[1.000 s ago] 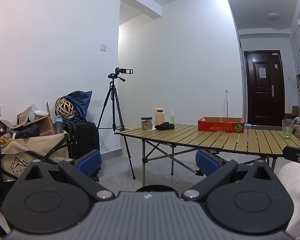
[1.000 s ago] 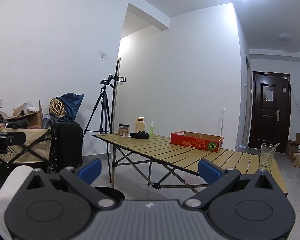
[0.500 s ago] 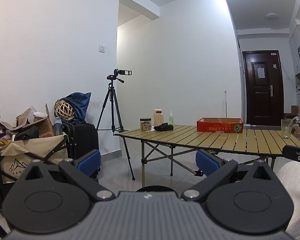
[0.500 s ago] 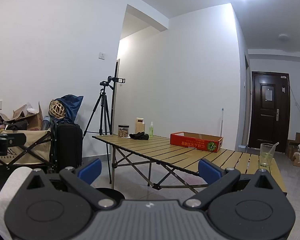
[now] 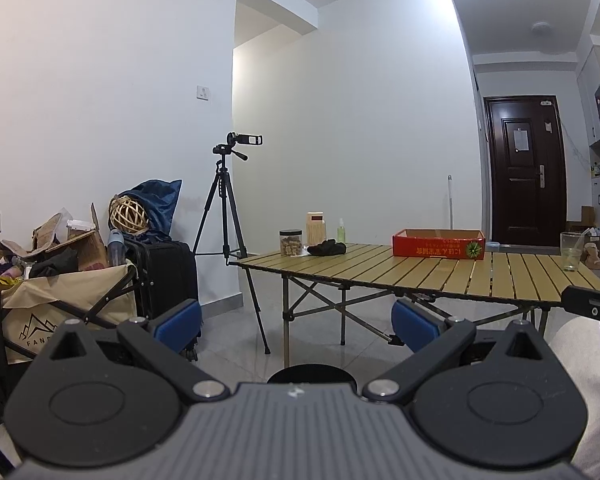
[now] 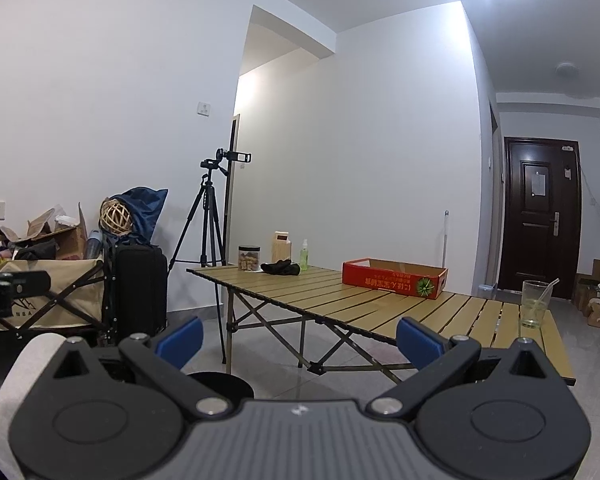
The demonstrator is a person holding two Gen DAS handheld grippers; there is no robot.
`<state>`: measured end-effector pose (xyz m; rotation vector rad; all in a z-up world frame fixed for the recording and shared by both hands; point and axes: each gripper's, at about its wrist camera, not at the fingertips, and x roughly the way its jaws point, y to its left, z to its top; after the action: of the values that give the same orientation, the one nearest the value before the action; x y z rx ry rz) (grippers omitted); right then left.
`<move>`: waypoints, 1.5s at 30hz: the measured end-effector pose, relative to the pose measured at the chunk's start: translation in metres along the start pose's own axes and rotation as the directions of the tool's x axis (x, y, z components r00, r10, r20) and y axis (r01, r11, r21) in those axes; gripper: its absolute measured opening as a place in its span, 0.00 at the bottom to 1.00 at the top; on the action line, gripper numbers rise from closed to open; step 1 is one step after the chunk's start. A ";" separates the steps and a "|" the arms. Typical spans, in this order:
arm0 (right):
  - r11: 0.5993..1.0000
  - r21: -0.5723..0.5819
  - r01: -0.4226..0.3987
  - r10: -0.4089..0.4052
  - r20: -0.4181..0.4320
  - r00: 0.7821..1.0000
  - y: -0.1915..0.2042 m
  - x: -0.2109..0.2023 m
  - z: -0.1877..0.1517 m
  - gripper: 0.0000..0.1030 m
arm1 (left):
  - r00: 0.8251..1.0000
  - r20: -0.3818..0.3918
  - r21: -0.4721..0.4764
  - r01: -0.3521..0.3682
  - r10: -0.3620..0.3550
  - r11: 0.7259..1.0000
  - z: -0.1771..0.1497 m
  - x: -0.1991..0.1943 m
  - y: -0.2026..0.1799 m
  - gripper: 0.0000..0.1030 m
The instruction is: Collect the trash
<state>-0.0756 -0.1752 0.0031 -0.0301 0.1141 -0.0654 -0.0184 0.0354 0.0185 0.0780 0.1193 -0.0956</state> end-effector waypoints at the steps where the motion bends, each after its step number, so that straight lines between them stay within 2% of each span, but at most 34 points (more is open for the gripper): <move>1: 1.000 0.001 -0.002 0.002 -0.001 1.000 0.000 0.000 0.000 1.00 | 1.000 -0.008 0.000 0.000 0.000 1.000 -0.001 0.000 0.000 1.00; 11: 1.000 0.001 -0.015 0.015 -0.030 0.999 0.005 0.004 -0.003 1.00 | 0.997 -0.082 -0.019 -0.005 0.003 1.000 -0.007 0.001 0.002 1.00; 45: 0.999 0.003 -0.033 0.033 -0.048 0.998 0.008 0.008 -0.006 1.00 | 0.995 -0.097 -0.009 0.005 -0.006 1.000 -0.010 0.001 -0.001 1.00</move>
<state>-0.0683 -0.1681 -0.0035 -0.0242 0.1622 -0.0333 -0.0192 0.0350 0.0083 0.0737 0.2173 -0.0969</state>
